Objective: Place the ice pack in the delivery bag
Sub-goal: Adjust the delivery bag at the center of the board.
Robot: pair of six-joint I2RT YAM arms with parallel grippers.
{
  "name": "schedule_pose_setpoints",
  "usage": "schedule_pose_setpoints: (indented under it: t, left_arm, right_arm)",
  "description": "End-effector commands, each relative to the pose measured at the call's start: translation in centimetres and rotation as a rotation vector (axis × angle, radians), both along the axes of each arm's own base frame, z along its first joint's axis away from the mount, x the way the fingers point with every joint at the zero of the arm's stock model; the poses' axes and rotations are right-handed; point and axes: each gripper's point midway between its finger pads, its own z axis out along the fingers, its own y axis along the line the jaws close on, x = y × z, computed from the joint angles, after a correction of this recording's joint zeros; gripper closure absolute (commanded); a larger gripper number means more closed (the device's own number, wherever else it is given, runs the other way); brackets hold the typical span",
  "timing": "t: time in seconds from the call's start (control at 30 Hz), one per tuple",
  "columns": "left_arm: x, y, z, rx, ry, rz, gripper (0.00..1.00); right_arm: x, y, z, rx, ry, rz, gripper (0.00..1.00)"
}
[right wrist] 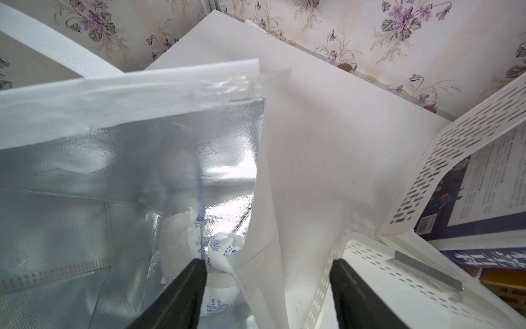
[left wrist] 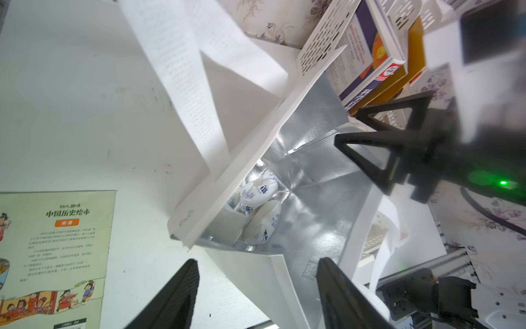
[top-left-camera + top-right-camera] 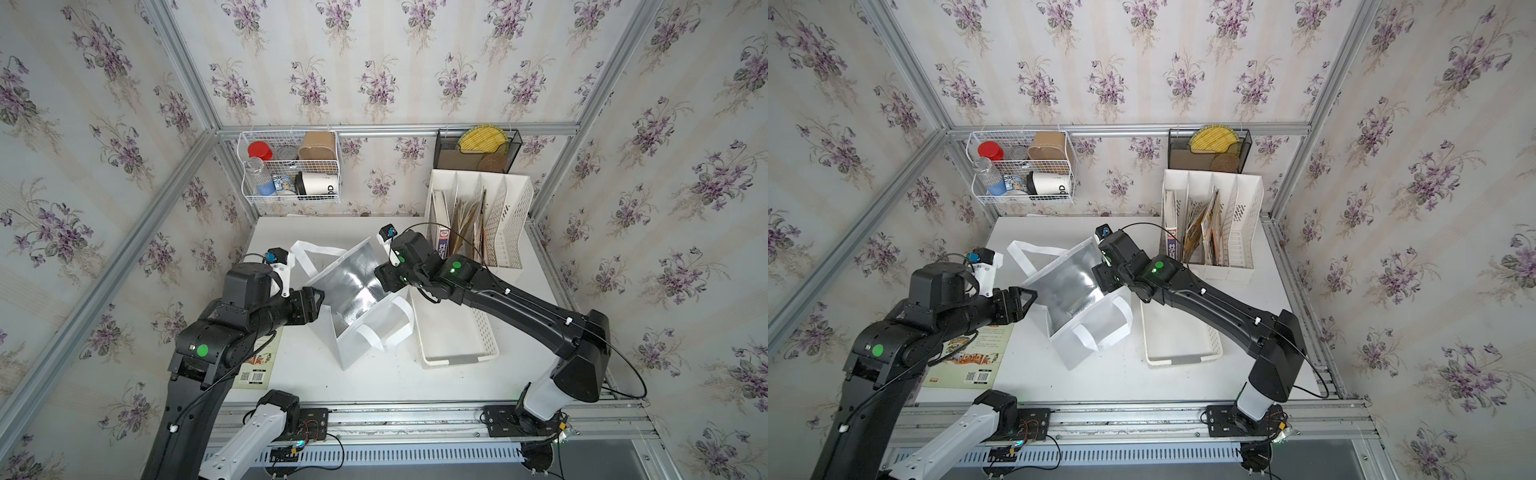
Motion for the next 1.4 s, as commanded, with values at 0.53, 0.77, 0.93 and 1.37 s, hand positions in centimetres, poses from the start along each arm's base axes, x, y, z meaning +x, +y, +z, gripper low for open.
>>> schedule_pose_setpoints:
  t: [0.53,0.77,0.93,1.37]
  left_arm:
    - [7.4,-0.6,-1.8,0.004,0.041,0.087,0.34]
    - [9.5,0.0,-1.4,0.063,-0.025,0.072,0.34]
    - [9.9,0.5,-1.3,0.116,-0.110,0.047,0.34]
    - [8.1,1.5,-0.6,0.142,-0.272,0.040,0.34]
  right_arm:
    - [-4.4,-0.8,0.1,0.115,0.086,-0.015,0.95]
    - [-4.0,-2.6,1.3,0.136,-0.009,-0.054,0.66]
    - [-2.7,-6.5,3.6,0.059,-0.186,-0.153,0.20]
    - [1.4,-12.4,7.8,0.226,-0.459,-0.065,0.01]
